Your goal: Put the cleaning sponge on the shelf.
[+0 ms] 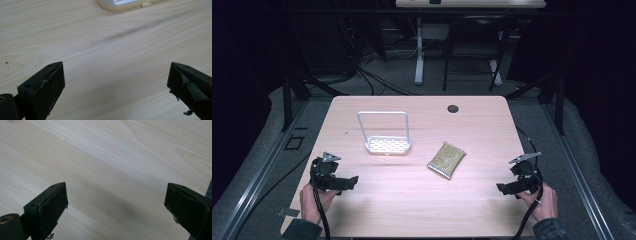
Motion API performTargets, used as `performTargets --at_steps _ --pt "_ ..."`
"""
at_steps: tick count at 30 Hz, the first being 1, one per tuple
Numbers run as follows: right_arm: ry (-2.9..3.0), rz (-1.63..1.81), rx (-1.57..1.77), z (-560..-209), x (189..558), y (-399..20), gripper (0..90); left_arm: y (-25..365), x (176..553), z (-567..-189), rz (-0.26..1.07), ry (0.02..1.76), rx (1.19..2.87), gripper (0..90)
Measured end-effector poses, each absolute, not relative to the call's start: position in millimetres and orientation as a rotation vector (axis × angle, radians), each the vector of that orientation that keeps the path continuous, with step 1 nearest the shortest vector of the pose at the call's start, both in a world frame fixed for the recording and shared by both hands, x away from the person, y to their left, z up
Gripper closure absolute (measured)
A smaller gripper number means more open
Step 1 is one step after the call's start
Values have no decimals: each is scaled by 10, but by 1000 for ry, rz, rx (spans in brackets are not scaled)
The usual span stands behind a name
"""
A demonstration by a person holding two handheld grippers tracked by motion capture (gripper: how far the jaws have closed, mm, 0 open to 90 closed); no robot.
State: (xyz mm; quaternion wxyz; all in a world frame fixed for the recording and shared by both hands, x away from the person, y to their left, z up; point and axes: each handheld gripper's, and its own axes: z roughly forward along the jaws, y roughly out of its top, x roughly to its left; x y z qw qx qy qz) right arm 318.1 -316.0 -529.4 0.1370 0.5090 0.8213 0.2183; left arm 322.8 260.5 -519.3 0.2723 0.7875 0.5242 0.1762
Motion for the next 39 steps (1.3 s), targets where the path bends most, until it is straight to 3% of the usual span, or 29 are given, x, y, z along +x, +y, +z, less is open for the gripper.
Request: performTargets --at_steps 39 --pt "2383 645 1431 -5253 3150 -3114 60 1816 3307 -5039 388 1133 2159 0"
